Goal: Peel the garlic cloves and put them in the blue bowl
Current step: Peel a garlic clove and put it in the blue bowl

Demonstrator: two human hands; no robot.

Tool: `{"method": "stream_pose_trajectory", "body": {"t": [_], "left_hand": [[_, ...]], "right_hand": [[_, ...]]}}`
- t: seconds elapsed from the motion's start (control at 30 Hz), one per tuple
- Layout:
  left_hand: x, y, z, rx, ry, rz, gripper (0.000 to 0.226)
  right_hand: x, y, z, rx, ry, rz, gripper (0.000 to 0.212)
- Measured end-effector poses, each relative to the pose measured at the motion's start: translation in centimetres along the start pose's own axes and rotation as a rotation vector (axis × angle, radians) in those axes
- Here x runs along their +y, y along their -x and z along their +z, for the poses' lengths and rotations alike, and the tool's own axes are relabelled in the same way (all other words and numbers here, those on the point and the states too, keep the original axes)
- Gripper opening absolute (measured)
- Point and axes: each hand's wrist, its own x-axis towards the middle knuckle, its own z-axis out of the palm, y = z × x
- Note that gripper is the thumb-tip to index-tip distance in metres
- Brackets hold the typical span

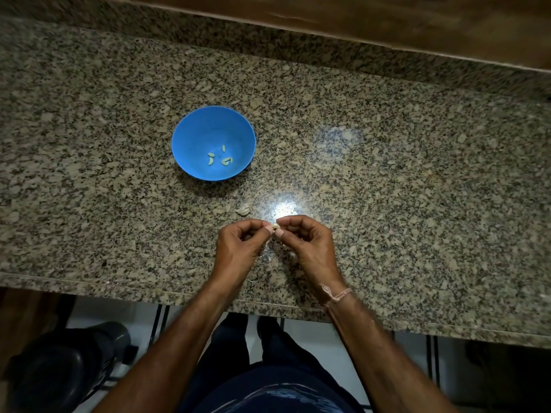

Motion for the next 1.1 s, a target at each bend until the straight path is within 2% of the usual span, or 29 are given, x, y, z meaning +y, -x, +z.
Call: {"method": "stream_pose_trajectory", "body": {"t": [0.23, 0.37, 0.53, 0.6, 0.7, 0.8, 0.97, 1.1], "left_hand": [[-0.4, -0.3, 0.0, -0.002, 0.014, -0.022, 0.002], [-0.5, -0.3, 0.0, -0.005, -0.038, 0.001, 0.001], [-0.9, -0.1, 0.0, -0.016, -0.246, 0.045, 0.008], [-1.5, -0.1, 0.1, 0.018, -0.376, 0.055, 0.008], [-2.2, -0.1, 0.1, 0.089, -0.441, 0.044, 0.013], [-2.2, -0.1, 0.0, 0.081, -0.386, 0.044, 0.012], [-1.1, 0.1, 0.1, -0.050, -0.078, -0.014, 0.012], [-0.2, 0.2, 0.0, -0.102, 0.042, -0.085, 0.014]], "right_hand": [[-0.1, -0.1, 0.2, -0.023, 0.039, -0.058, 0.019], [0.2, 0.0, 0.2, -0.033, 0.040, -0.027, 0.019], [0.3, -0.2, -0.2, -0.037, 0.069, 0.037, 0.017], [0.2, -0.4, -0.4, -0.011, 0.017, 0.093, 0.017], [0.2, -0.4, -0.7, -0.015, -0.038, 0.149, 0.016], [0.4, -0.1, -0.8, -0.025, -0.036, 0.142, 0.017], [0.6, 0.1, -0.7, -0.030, 0.086, 0.053, 0.018], [0.7, 0.1, -0.8, -0.030, 0.123, -0.035, 0.018]]}}
